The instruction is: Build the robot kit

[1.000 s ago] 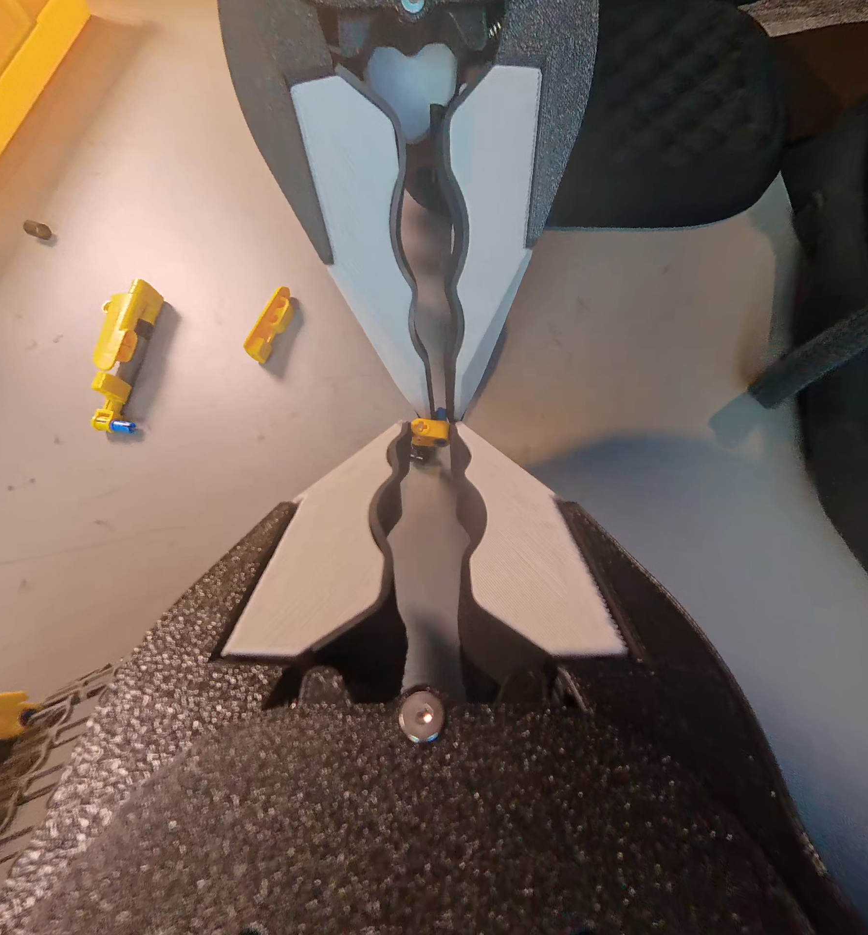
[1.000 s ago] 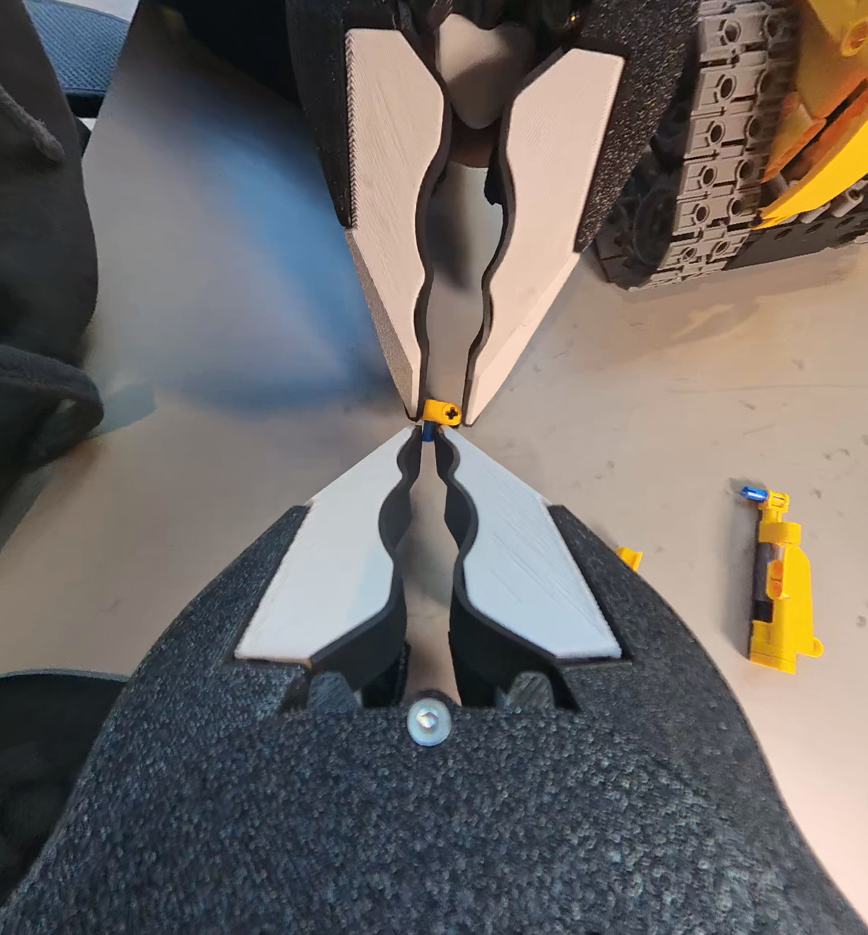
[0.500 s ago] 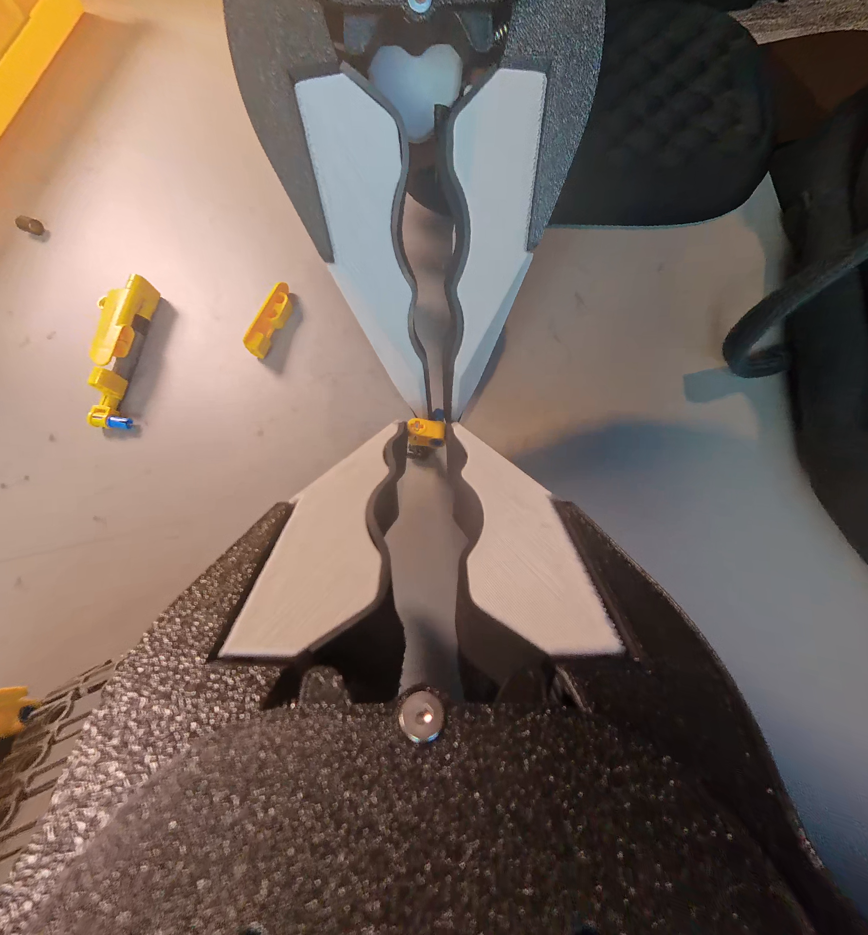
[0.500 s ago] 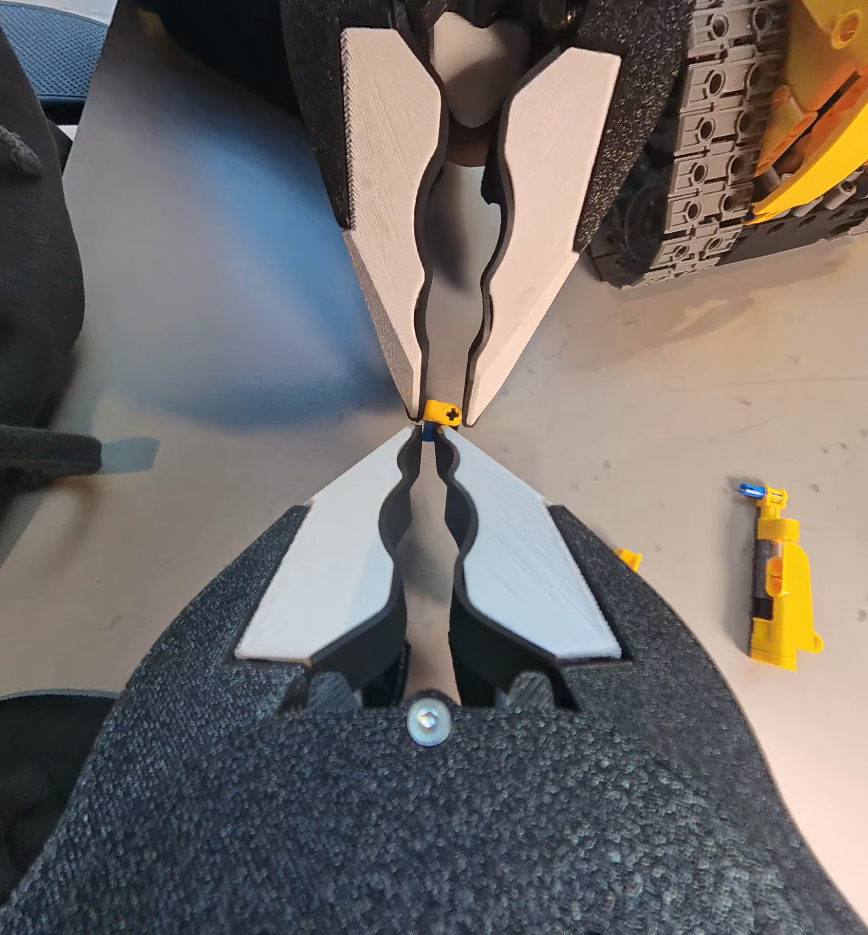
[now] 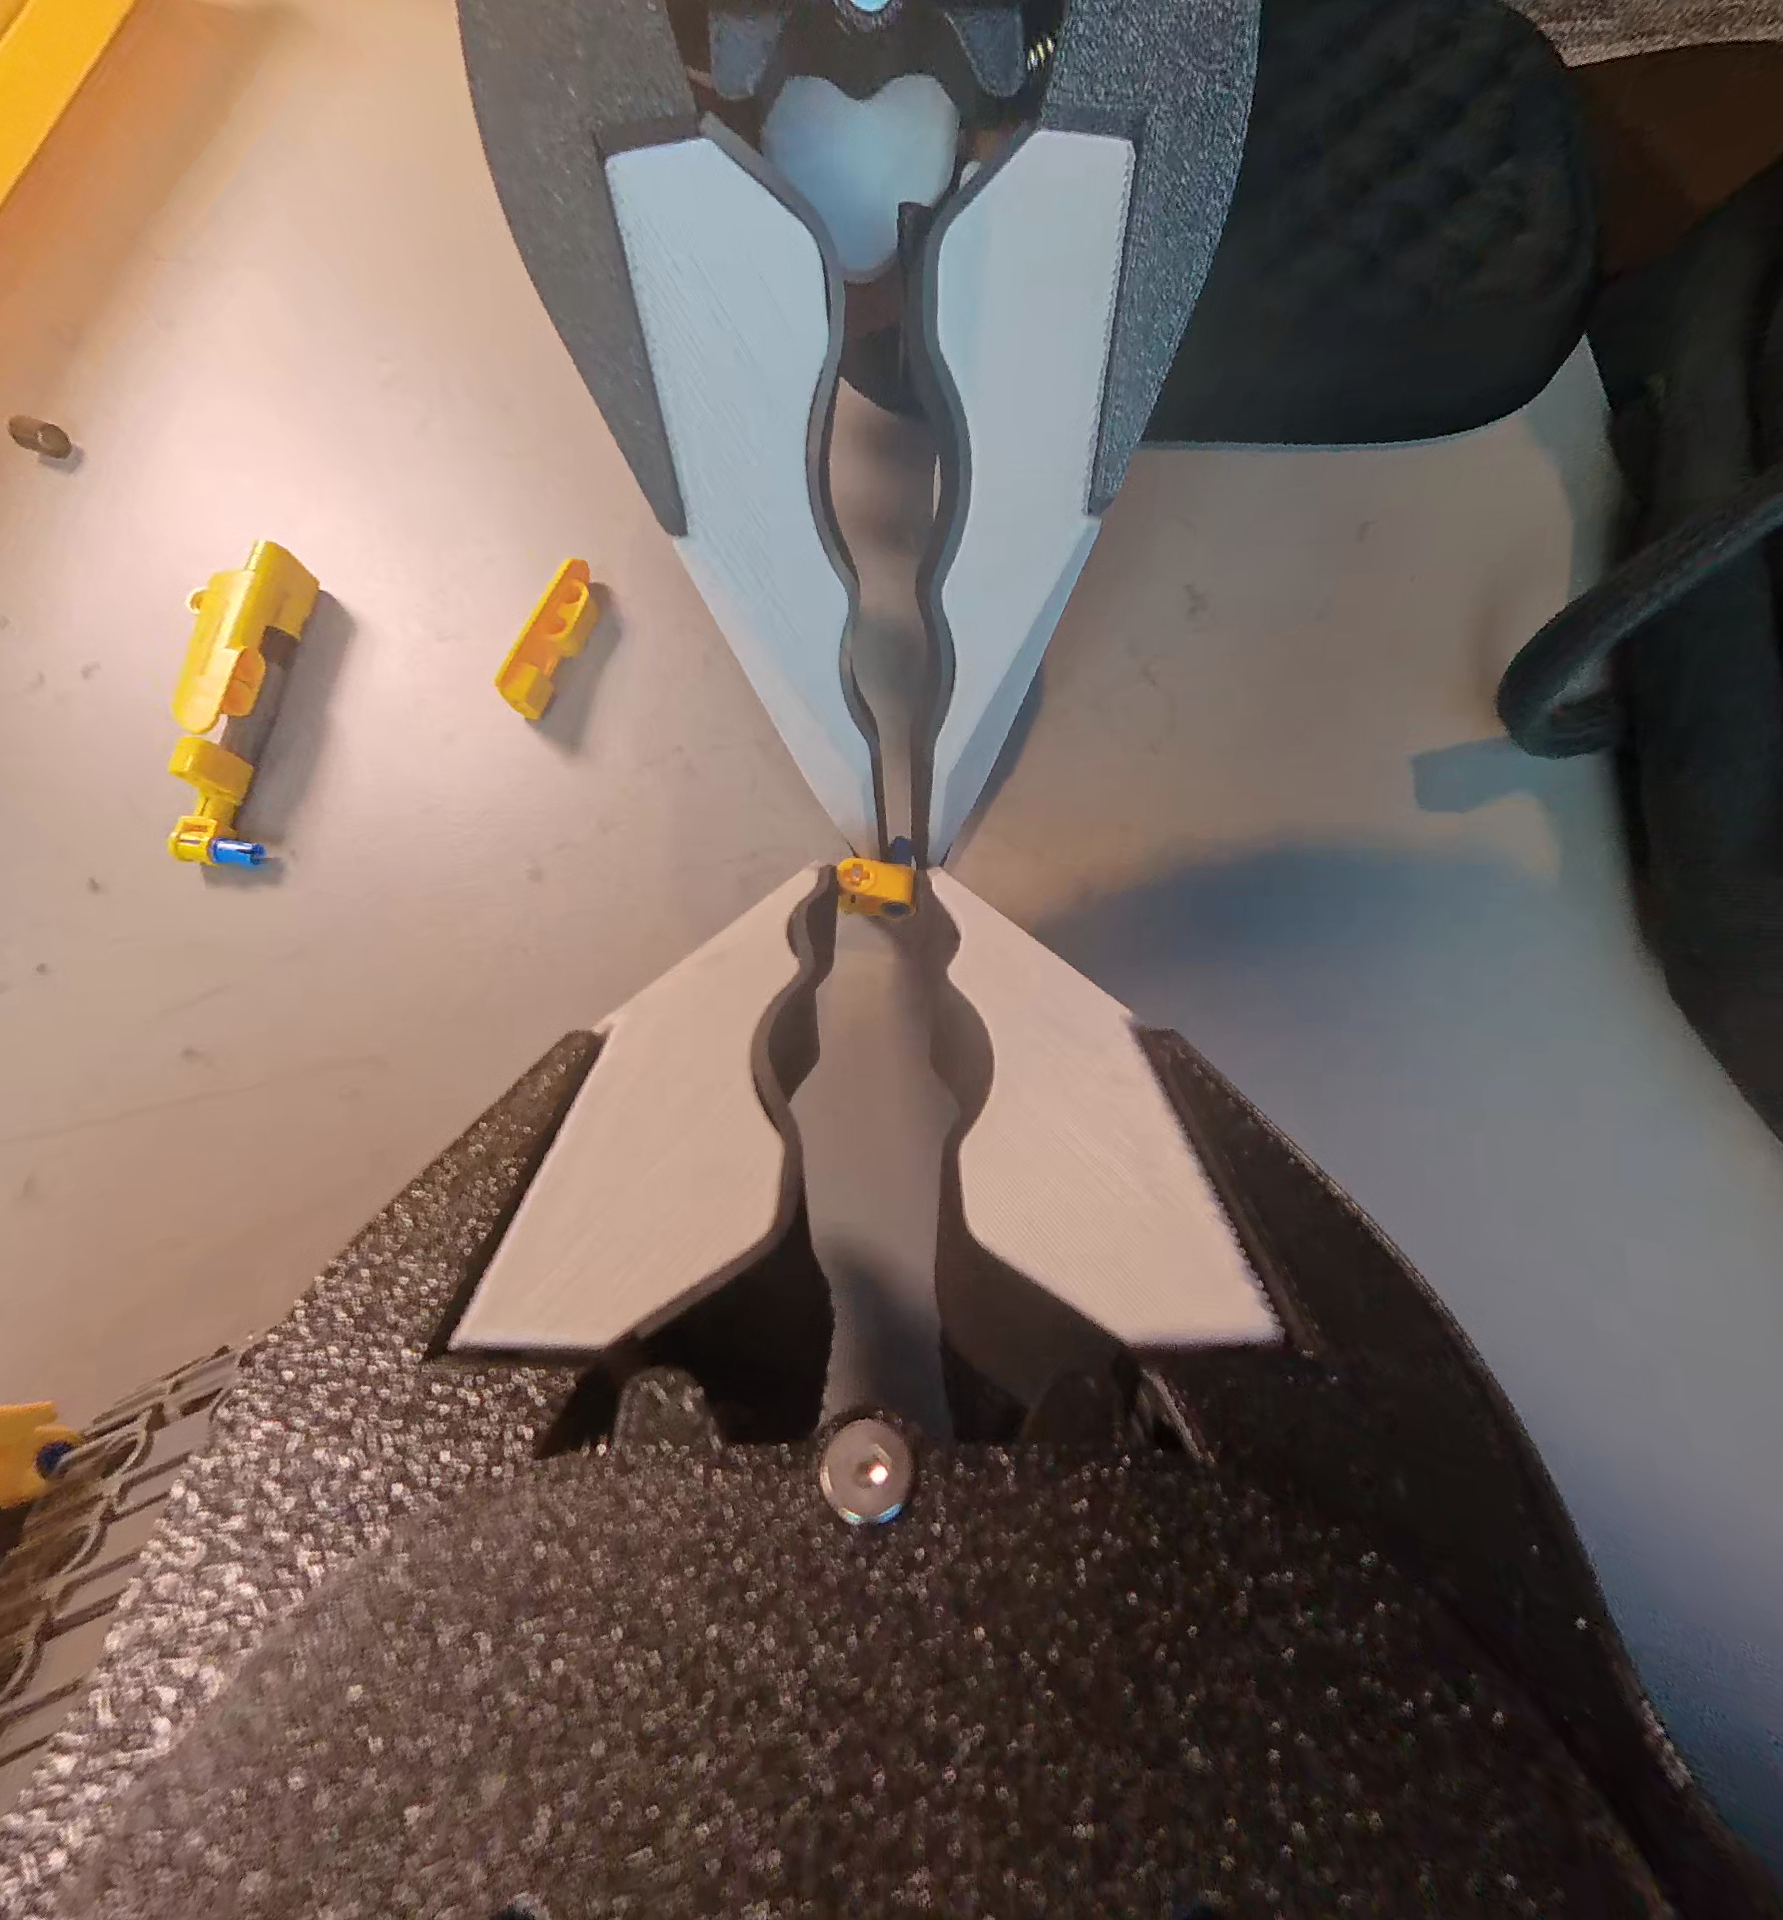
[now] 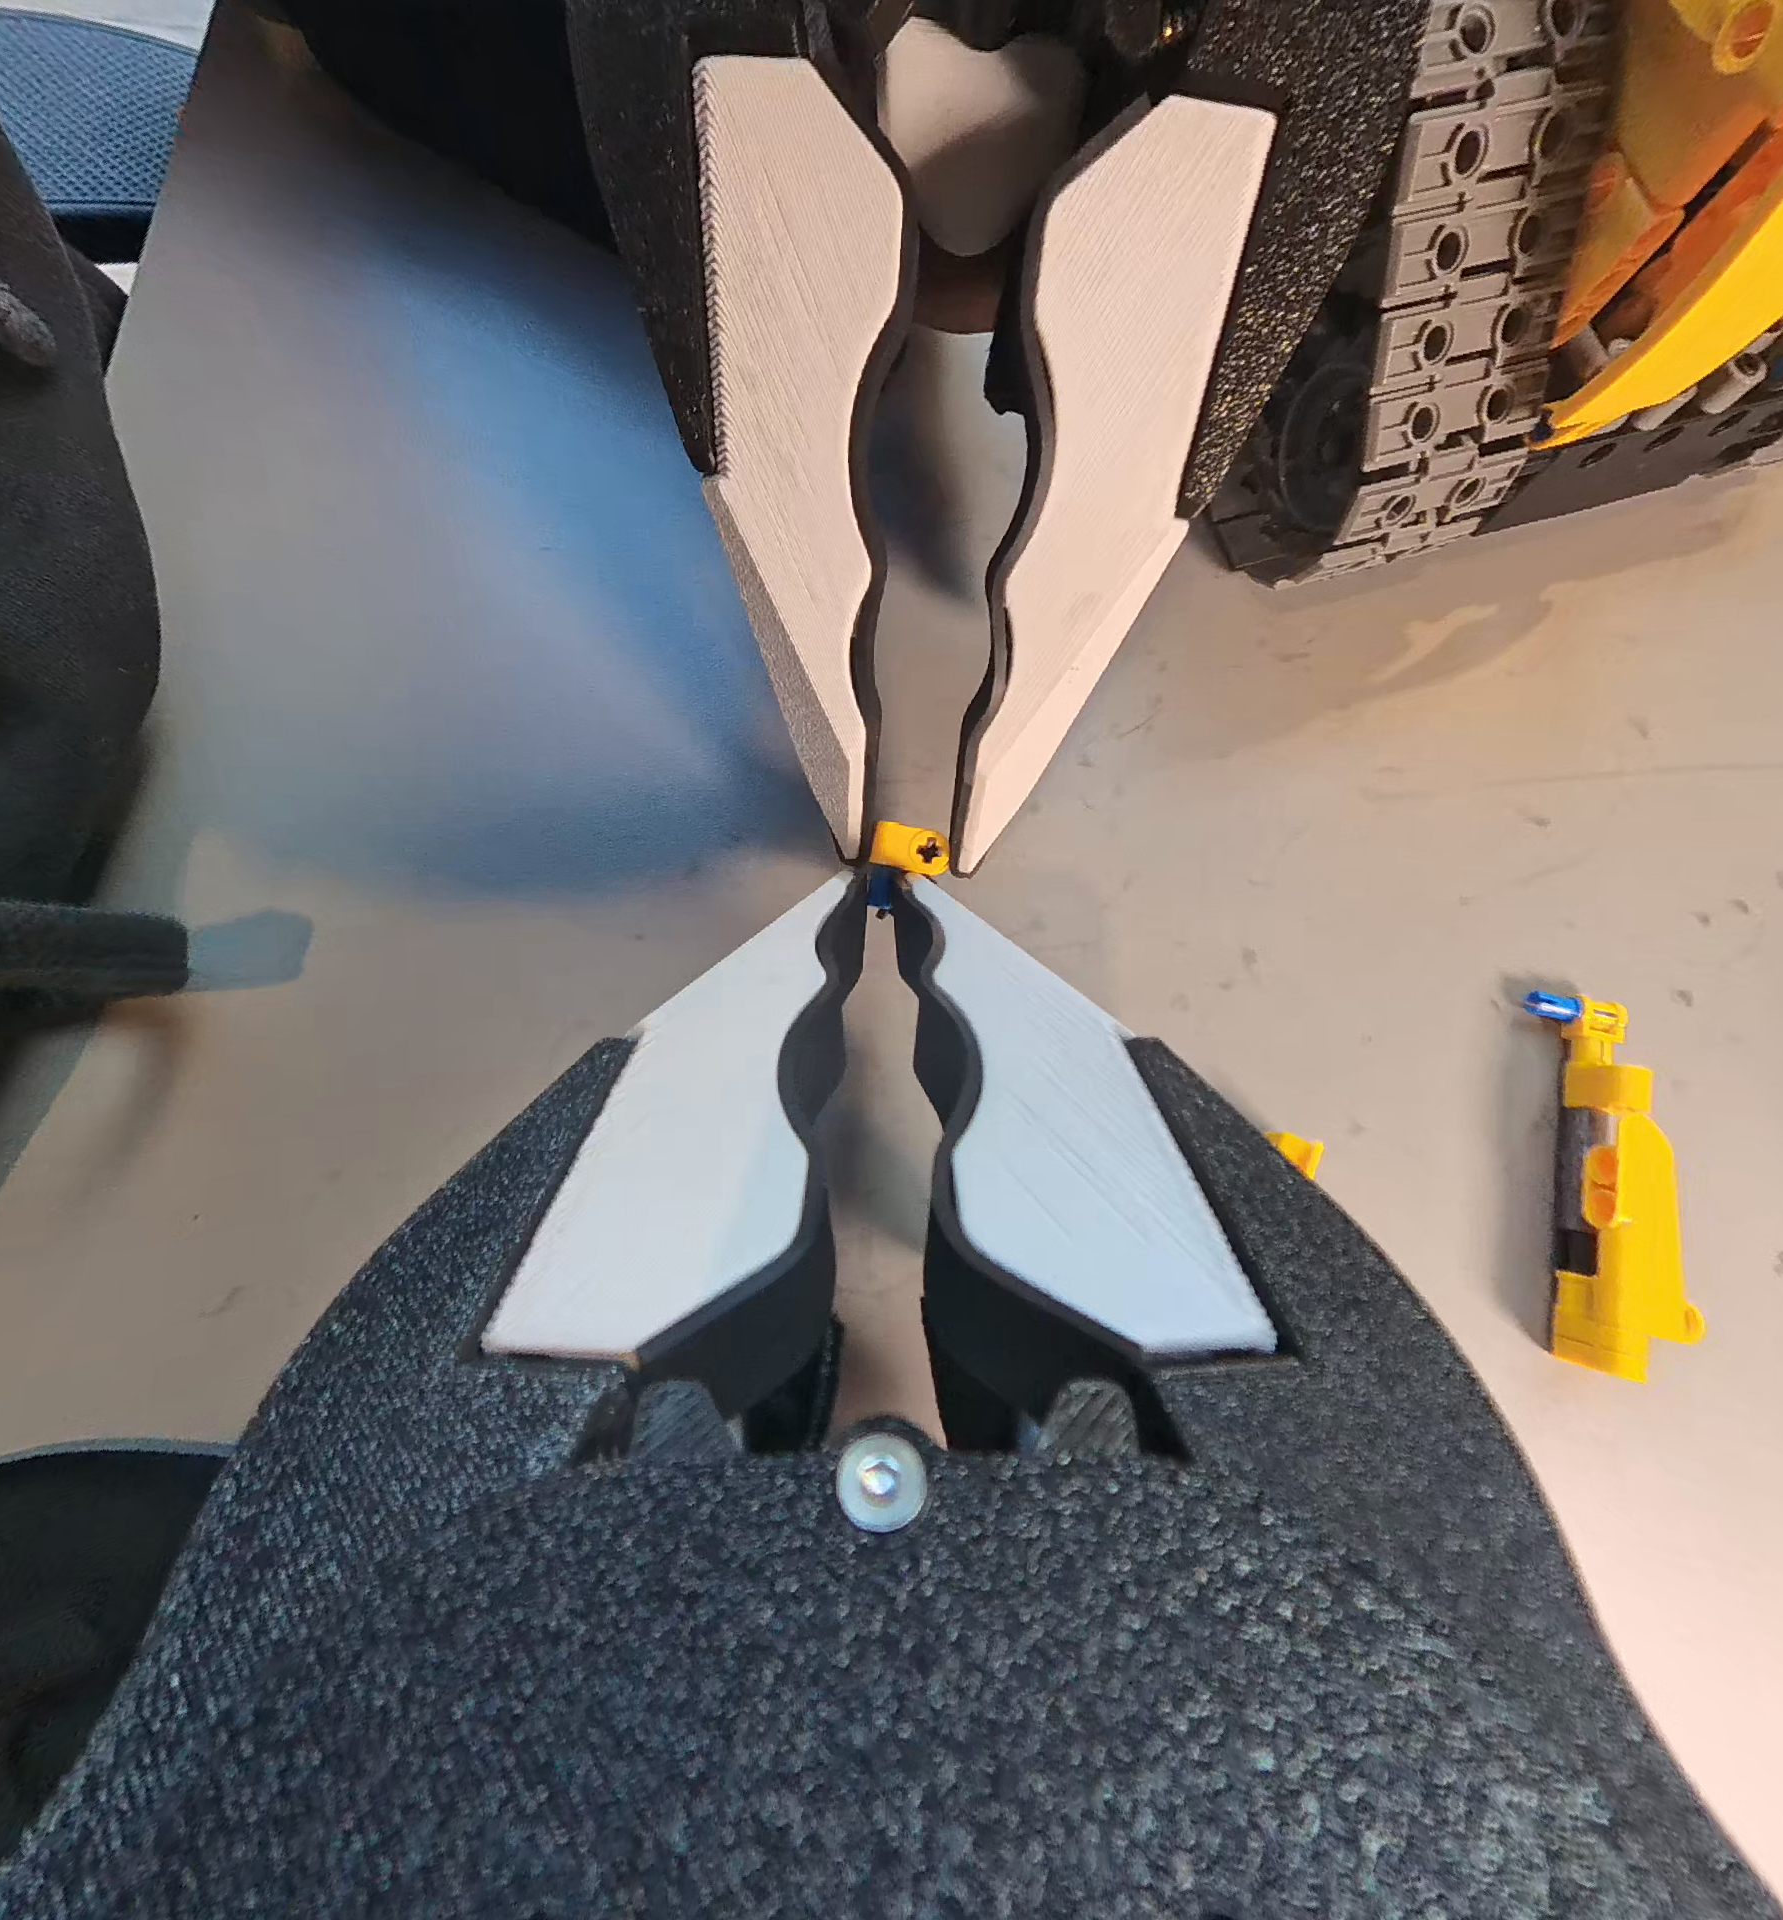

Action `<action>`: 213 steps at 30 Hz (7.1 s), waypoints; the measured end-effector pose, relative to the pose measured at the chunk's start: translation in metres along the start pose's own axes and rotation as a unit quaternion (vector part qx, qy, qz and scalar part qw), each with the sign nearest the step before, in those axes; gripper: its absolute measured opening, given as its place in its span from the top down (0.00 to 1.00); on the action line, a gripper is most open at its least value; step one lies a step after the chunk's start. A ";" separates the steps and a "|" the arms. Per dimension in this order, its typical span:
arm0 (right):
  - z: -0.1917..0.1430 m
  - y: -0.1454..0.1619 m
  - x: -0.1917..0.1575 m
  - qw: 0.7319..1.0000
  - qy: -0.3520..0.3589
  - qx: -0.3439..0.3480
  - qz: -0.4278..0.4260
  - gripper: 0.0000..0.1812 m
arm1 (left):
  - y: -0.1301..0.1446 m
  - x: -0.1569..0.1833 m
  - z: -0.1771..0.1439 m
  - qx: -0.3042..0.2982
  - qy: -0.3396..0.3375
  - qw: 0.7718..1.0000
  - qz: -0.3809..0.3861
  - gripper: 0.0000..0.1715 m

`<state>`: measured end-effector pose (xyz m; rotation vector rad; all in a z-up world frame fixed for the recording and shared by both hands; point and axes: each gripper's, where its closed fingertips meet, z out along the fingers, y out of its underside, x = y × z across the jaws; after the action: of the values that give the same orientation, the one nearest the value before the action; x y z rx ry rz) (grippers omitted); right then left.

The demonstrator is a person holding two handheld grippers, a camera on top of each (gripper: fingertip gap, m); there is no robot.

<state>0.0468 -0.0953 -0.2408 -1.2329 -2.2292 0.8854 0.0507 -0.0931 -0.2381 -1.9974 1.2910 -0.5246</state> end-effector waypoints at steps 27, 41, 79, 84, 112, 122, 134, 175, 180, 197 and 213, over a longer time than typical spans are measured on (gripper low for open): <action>-0.028 -0.041 0.009 0.984 0.080 0.108 -0.116 0.97 | -0.031 -0.003 -0.038 0.136 0.048 0.985 -0.091 0.92; -0.042 -0.058 0.009 0.963 0.117 0.165 -0.179 0.98 | -0.044 -0.002 -0.051 0.195 0.122 0.954 -0.193 0.92; -0.060 -0.068 0.017 0.949 -0.070 0.285 0.117 0.98 | -0.060 -0.007 -0.067 0.266 0.148 0.924 -0.232 0.92; -0.071 -0.073 0.021 0.936 -0.073 0.320 0.125 0.98 | -0.063 -0.014 -0.075 0.291 0.151 0.911 -0.252 0.89; -0.071 -0.090 0.004 0.919 0.174 0.279 -0.218 0.93 | -0.077 0.008 -0.084 0.323 0.208 0.900 -0.207 0.92; -0.070 -0.091 0.009 0.906 0.225 0.252 -0.257 0.96 | -0.077 0.005 -0.085 0.332 0.223 0.887 -0.231 0.92; -0.067 -0.078 0.030 0.905 0.272 0.201 -0.257 0.96 | -0.067 -0.017 -0.080 0.317 0.147 0.903 -0.250 0.95; -0.067 -0.083 0.040 0.925 -0.004 0.322 0.202 0.96 | -0.069 -0.036 -0.090 0.338 0.058 0.912 -0.223 0.90; -0.077 -0.088 0.045 0.834 -0.132 0.391 0.365 0.96 | -0.072 -0.042 -0.095 0.323 -0.069 0.937 -0.114 0.85; -0.060 -0.083 0.051 0.759 -0.174 0.404 0.480 0.96 | -0.060 -0.049 -0.076 0.169 -0.303 0.931 0.115 0.93; -0.059 -0.067 0.045 0.890 -0.087 0.303 0.328 0.92 | -0.056 -0.050 -0.084 0.189 -0.259 0.944 0.076 0.92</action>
<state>0.0237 -0.0644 -0.1487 -1.6217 -1.4135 1.8342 0.0096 -0.0607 -0.1388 -1.5566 0.9224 -0.1372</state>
